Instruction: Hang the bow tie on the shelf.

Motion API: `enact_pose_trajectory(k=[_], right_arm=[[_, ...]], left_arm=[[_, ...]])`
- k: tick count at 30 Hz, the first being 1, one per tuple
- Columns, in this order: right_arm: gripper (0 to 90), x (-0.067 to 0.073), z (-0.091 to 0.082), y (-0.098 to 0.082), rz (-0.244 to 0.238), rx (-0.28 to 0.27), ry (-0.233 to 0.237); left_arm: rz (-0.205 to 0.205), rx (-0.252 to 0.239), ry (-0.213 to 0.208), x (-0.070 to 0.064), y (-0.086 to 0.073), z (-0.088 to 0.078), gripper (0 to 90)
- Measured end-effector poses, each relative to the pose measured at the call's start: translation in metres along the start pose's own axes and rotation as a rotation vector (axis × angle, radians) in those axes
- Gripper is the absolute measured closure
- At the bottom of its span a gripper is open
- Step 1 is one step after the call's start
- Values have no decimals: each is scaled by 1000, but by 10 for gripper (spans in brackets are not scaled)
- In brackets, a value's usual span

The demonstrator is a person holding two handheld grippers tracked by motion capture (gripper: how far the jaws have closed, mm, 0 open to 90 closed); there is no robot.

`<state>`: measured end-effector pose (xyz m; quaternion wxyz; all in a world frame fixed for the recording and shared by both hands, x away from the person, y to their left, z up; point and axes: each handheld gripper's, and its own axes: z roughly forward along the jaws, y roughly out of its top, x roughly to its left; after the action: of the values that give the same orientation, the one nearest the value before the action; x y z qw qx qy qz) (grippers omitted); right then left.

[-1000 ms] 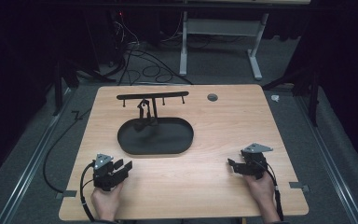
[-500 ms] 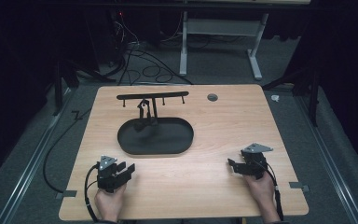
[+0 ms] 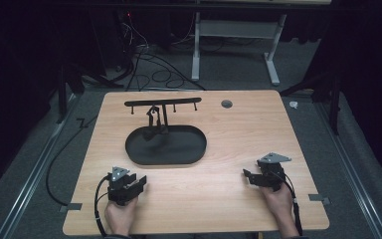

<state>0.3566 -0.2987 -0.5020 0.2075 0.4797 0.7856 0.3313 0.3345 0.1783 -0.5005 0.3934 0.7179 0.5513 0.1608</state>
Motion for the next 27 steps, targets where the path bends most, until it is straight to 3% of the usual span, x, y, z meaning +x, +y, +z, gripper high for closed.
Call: enact_pose_trajectory(k=[10, 22, 26, 27], right_arm=[[310, 0, 0, 0, 0, 0, 0], [310, 0, 0, 0, 0, 0, 0], [310, 0, 0, 0, 0, 0, 0], [310, 0, 0, 0, 0, 0, 0]], left_arm=[[6, -9, 21, -2, -3, 5, 542], [50, -20, 51, -7, -5, 7, 504], [90, -9, 72, -12, -4, 9, 462], [119, 1, 88, -15, -4, 10, 450]])
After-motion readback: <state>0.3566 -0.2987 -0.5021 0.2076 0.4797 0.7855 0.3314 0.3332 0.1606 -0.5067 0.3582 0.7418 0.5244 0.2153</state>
